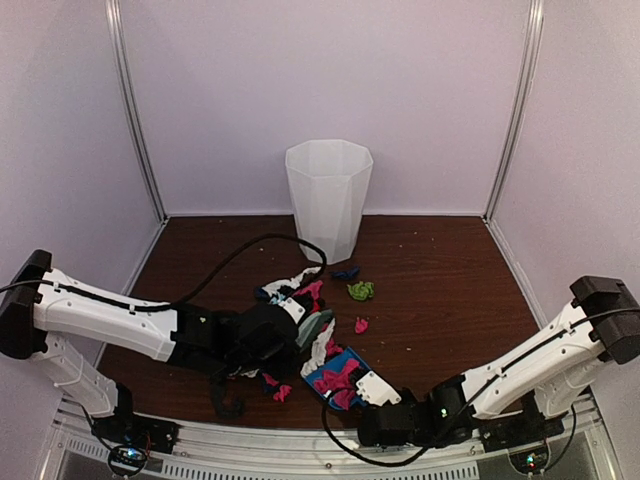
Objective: Sweep away the paper scraps from the table
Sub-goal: Sweep the paper scraps into the dustpan.
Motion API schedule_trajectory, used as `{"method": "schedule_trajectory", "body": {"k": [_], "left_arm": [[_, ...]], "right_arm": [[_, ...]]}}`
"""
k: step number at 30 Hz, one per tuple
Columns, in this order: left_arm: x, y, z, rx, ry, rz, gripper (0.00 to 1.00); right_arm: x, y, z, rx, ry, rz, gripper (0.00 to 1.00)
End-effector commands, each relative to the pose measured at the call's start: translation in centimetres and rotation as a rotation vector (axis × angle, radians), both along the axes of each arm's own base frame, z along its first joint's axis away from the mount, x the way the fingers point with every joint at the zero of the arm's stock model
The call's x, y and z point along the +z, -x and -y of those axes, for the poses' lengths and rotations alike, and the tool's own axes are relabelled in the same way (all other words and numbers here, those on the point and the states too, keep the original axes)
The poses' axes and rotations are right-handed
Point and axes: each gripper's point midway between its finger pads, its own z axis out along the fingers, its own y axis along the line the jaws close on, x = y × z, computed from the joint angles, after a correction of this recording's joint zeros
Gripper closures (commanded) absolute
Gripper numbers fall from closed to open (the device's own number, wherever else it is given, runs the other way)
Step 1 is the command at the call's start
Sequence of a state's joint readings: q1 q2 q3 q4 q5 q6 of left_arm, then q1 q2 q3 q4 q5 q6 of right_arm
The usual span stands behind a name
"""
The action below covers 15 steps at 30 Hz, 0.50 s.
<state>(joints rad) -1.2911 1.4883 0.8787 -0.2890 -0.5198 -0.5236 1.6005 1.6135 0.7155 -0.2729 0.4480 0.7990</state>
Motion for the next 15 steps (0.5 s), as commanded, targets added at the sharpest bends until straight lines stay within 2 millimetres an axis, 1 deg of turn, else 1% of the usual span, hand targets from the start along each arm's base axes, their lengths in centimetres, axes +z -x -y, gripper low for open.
{"method": "schedule_trajectory", "body": {"k": [1, 4, 8, 11, 15], "left_arm": [[1.2, 1.2, 1.7, -0.075, 0.063, -0.026, 1.00], [1.3, 1.9, 2.1, -0.101, 0.065, -0.034, 1.00], [1.6, 2.4, 2.5, -0.115, 0.070, -0.032, 1.00], [1.5, 2.2, 2.4, -0.105, 0.063, -0.024, 1.00], [1.5, 1.6, 1.8, -0.066, 0.047, 0.001, 1.00]], "right_arm": [[-0.7, -1.2, 1.1, -0.020, 0.054, 0.016, 1.00], [-0.3, -1.8, 1.2, -0.030, 0.042, 0.024, 1.00], [0.6, -1.9, 1.0, -0.030, 0.040, 0.031, 1.00], [1.2, -1.5, 0.7, -0.009, 0.059, 0.006, 1.00], [1.7, -0.7, 0.9, 0.017, 0.109, -0.046, 1.00]]}}
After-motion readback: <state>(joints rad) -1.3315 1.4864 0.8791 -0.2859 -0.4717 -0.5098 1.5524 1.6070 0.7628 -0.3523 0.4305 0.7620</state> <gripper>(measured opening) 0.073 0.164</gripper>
